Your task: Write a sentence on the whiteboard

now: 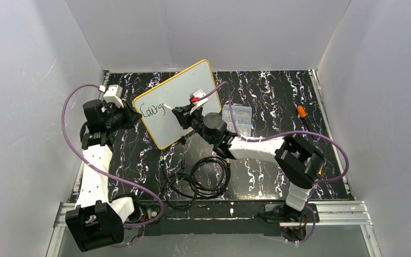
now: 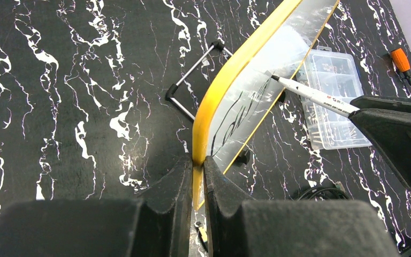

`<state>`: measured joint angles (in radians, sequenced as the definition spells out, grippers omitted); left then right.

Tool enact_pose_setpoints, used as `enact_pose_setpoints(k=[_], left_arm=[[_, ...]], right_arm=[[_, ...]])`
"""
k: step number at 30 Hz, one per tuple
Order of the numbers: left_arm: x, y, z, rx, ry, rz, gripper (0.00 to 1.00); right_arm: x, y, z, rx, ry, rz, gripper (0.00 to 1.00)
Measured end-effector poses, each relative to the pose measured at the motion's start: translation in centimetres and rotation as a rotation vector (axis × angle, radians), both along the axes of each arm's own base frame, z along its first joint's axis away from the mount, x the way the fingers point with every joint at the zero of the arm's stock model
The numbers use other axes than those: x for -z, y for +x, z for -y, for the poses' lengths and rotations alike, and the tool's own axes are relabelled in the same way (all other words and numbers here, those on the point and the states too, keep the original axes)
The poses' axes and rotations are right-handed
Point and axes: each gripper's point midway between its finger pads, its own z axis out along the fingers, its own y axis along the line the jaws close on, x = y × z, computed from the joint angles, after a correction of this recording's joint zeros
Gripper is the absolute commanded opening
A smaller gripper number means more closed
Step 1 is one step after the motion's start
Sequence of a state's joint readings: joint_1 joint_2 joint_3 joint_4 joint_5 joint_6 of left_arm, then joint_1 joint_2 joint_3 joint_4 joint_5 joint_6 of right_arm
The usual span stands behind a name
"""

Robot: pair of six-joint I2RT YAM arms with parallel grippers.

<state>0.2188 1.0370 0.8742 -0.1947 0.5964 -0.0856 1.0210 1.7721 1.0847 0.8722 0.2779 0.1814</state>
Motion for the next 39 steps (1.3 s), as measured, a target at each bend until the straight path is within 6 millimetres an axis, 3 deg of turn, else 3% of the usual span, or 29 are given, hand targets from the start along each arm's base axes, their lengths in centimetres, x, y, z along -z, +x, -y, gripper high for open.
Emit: enact_pose_setpoints(k=[39], left_arm=[[0.03, 0.02, -0.06, -0.004, 0.001, -0.001, 0.00]], right_arm=[[-0.68, 0.63, 0.52, 0.045, 0.028, 0.011, 0.01]])
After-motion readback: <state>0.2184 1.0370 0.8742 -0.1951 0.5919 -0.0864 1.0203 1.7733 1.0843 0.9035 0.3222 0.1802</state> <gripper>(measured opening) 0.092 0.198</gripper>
